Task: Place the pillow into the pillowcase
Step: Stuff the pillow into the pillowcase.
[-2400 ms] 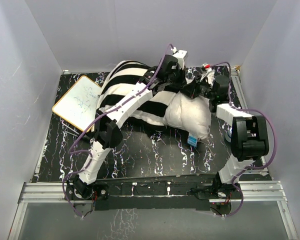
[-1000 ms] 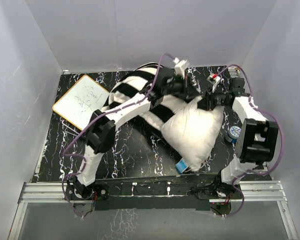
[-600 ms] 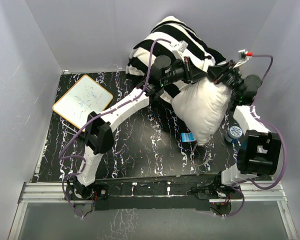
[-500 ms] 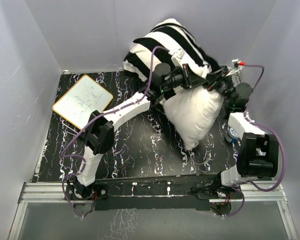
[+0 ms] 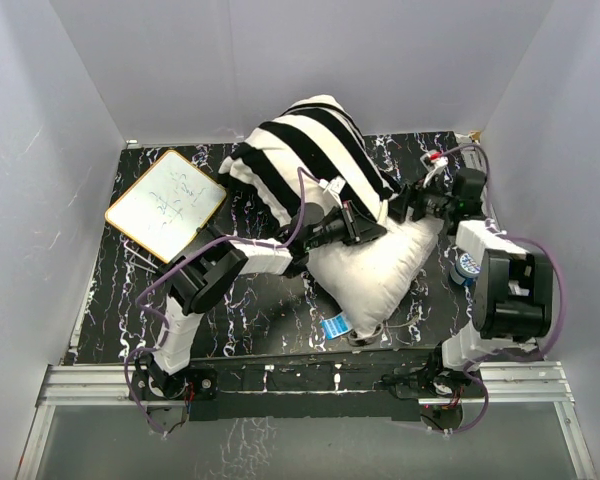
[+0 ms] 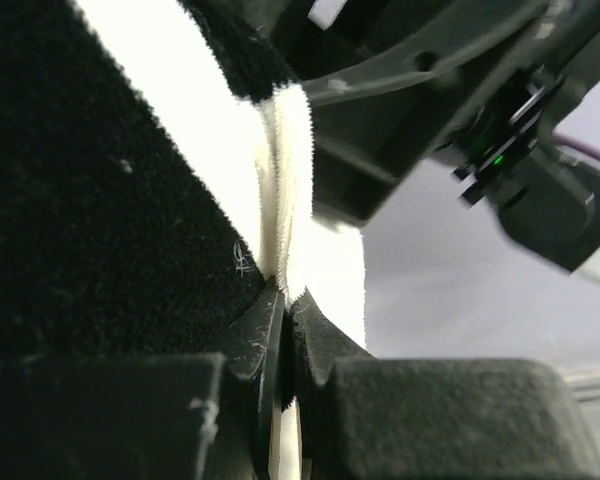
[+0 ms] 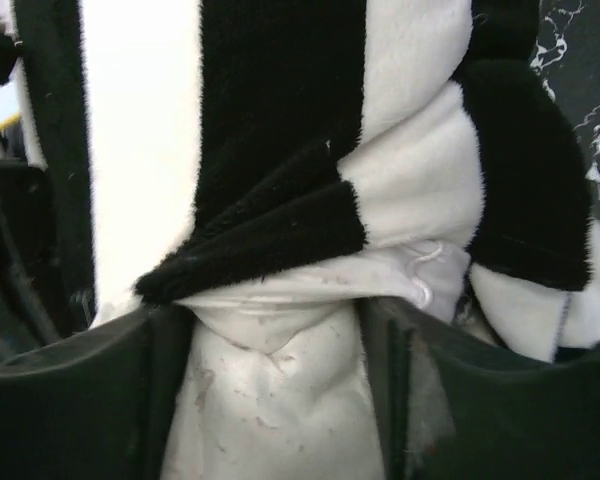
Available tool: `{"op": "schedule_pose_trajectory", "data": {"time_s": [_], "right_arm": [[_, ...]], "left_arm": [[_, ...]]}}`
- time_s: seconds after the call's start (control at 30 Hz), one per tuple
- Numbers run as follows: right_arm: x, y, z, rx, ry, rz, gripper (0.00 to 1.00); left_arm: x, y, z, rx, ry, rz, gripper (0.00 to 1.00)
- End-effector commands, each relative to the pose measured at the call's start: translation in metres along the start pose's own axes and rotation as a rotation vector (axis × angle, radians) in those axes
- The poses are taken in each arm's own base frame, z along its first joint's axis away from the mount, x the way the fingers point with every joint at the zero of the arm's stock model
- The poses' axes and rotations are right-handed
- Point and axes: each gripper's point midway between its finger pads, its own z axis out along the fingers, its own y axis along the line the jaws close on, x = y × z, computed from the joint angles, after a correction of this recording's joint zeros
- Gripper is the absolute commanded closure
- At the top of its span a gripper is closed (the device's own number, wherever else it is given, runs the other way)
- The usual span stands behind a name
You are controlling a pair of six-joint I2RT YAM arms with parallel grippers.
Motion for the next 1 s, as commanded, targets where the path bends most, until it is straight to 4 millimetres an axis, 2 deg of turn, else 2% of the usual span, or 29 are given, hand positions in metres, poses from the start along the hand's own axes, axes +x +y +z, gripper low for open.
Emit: {"op": "schedule_pose_trajectory", "data": {"time_s": [0.0, 0.07, 0.13, 0.2, 0.27, 0.37, 0.47, 0.57, 0.63, 0.67, 0.7, 0.77, 0.8, 0.87, 0.9, 0.97], "right_arm": [[-0.046, 0.029, -0.058, -0.070, 0.064, -0.304, 0.23], [-0.065, 0.024, -0.090, -0.028, 0.072, -0.335, 0.13], [-0.072, 0.015, -0.120, 0.019, 0.084, -0.313, 0.05], [-0.058, 0.010, -0.132, 0.032, 0.138, -0.272, 0.02], [-0.029, 0.007, -0.133, 0.022, 0.204, -0.210, 0.02], [0.027, 0.012, -0.131, -0.024, 0.275, -0.064, 0.02], [0.062, 0.028, -0.122, -0.099, 0.310, 0.053, 0.02], [0.065, 0.040, -0.099, -0.138, 0.341, 0.084, 0.04], [0.065, 0.040, -0.071, -0.122, 0.372, 0.055, 0.17], [0.064, 0.040, -0.056, -0.126, 0.368, 0.062, 0.28], [0.058, 0.037, -0.043, -0.143, 0.336, 0.075, 0.53], [0.043, 0.043, -0.027, -0.236, 0.296, 0.165, 0.80], [0.026, 0.045, -0.022, -0.272, 0.254, 0.210, 0.88], [-0.042, 0.048, -0.015, -0.287, 0.050, 0.094, 0.92], [-0.078, 0.058, -0.022, -0.260, -0.071, 0.036, 0.92], [-0.148, 0.089, -0.043, -0.267, -0.305, -0.041, 0.92]], "left_arm": [[0.104, 0.021, -0.031, 0.011, 0.308, -0.133, 1.00], [0.105, 0.030, -0.033, -0.005, 0.309, -0.142, 1.00], [0.105, 0.032, -0.033, -0.005, 0.308, -0.142, 1.00], [0.101, 0.030, -0.034, -0.002, 0.300, -0.138, 1.00], [0.096, 0.027, -0.035, -0.002, 0.290, -0.124, 1.00], [0.087, 0.020, -0.035, 0.002, 0.281, -0.101, 1.00], [0.079, 0.011, -0.030, 0.011, 0.280, -0.078, 1.00], [0.065, -0.006, -0.017, 0.040, 0.279, -0.049, 1.00], [0.053, -0.026, -0.007, 0.078, 0.280, -0.026, 1.00], [0.045, -0.040, -0.002, 0.103, 0.276, -0.010, 1.00], [0.037, -0.056, 0.003, 0.130, 0.275, 0.011, 1.00], [0.021, -0.097, 0.011, 0.186, 0.274, 0.074, 1.00], [0.016, -0.118, 0.014, 0.209, 0.279, 0.108, 1.00], [0.011, -0.168, 0.017, 0.270, 0.297, 0.178, 1.00], [0.009, -0.193, 0.018, 0.302, 0.307, 0.212, 1.00], [0.008, -0.234, 0.017, 0.348, 0.326, 0.271, 1.00]]}}
